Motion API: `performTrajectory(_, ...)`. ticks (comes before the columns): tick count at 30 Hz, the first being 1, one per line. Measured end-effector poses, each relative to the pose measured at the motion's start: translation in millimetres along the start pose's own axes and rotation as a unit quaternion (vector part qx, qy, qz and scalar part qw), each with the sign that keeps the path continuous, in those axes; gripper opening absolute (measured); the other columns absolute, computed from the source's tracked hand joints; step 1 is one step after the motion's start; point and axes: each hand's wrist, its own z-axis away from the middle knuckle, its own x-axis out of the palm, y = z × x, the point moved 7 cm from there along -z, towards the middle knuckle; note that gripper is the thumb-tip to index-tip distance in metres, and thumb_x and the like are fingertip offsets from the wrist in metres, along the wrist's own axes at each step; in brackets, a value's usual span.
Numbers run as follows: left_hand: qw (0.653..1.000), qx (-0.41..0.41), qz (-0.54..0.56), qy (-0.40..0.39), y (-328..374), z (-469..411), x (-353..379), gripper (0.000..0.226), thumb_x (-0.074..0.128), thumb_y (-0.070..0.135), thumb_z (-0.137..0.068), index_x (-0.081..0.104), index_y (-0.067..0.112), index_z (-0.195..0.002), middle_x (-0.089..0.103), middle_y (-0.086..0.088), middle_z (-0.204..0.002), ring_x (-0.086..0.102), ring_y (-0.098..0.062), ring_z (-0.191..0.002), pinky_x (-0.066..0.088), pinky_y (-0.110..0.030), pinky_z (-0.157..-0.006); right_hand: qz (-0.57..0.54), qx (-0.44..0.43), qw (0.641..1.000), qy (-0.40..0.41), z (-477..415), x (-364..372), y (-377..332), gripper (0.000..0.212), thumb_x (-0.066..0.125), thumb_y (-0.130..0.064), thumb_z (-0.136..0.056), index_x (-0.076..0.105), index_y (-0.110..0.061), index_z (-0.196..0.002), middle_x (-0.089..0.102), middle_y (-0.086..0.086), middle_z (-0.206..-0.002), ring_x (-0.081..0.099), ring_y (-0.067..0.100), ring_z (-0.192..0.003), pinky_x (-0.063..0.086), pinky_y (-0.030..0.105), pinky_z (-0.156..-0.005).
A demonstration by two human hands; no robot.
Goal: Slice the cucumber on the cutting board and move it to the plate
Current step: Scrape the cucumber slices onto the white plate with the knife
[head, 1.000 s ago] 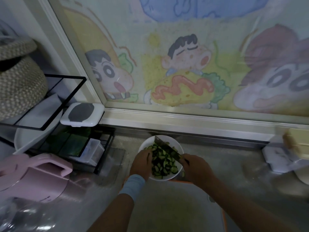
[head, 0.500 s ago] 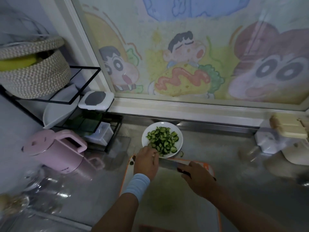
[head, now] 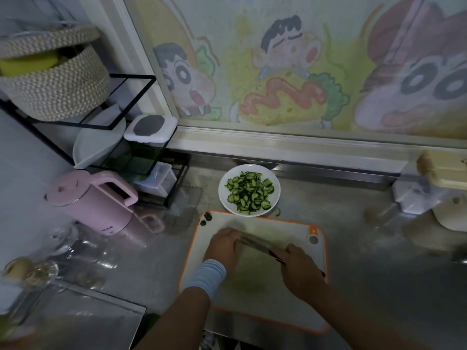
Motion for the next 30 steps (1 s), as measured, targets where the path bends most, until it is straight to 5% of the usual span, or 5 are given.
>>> performTrajectory(4, 0.970, -0.156, 0.058, 0.176, -38, -1, -39, 0.030, 0.044, 0.006, -0.085, 0.059, 0.018, -0.109, 0.053, -0.005, -0.118, 0.050, -0.026, -0.103, 0.043, -0.034, -0.089, -0.020, 0.025, 0.999, 0.029, -3, -1, -5, 0.040, 0.047, -0.022, -0.095, 0.053, -0.032, -0.133, 0.050, 0.004, -0.092, 0.052, 0.027, -0.080, 0.043, 0.036, -0.058)
performTrajectory(12, 0.972, -0.193, -0.091, -0.099, -94, -42, -4, 0.079, 0.046, 0.000, -0.085, 0.014, 0.036, -0.148, -0.004, 0.008, -0.157, 0.025, -0.026, -0.138, 0.036, -0.039, -0.105, -0.069, 0.115, 0.991, 0.008, 13, 23, 0, 0.042, 0.036, -0.033, -0.101, 0.036, -0.038, -0.143, 0.050, -0.002, -0.104, 0.056, 0.021, -0.087, 0.047, 0.035, -0.071)
performTrajectory(17, 0.985, -0.153, -0.072, -0.027, -102, -52, 7, 0.045, 0.044, 0.009, -0.091, 0.047, 0.018, -0.135, 0.027, -0.005, -0.150, 0.039, -0.028, -0.128, 0.035, -0.033, -0.105, -0.095, 0.107, 0.989, -0.016, 25, 35, -6, 0.041, 0.035, -0.034, -0.100, 0.036, -0.043, -0.140, 0.053, -0.005, -0.110, 0.057, 0.019, -0.097, 0.046, 0.033, -0.080)
performTrajectory(20, 0.989, -0.149, 0.012, 0.008, -94, -47, 14, 0.025, 0.052, 0.003, -0.084, 0.067, 0.009, -0.102, 0.049, -0.010, -0.124, 0.047, -0.029, -0.114, 0.036, -0.025, -0.091, -0.098, 0.121, 0.988, 0.001, 28, 29, -6, 0.040, 0.035, -0.033, -0.099, 0.038, -0.044, -0.138, 0.054, -0.005, -0.111, 0.057, 0.019, -0.100, 0.047, 0.033, -0.081)
performTrajectory(30, 0.992, -0.128, -0.017, -0.011, -58, 9, 28, 0.017, 0.052, 0.000, -0.075, 0.062, 0.013, -0.076, 0.047, -0.007, -0.093, 0.048, -0.026, -0.082, 0.037, -0.025, -0.072, -0.015, 0.170, 0.983, 0.063, 68, 28, 15, 0.044, 0.034, -0.034, -0.095, 0.051, -0.032, -0.135, 0.053, 0.002, -0.088, 0.058, 0.027, -0.058, 0.044, 0.038, -0.048)
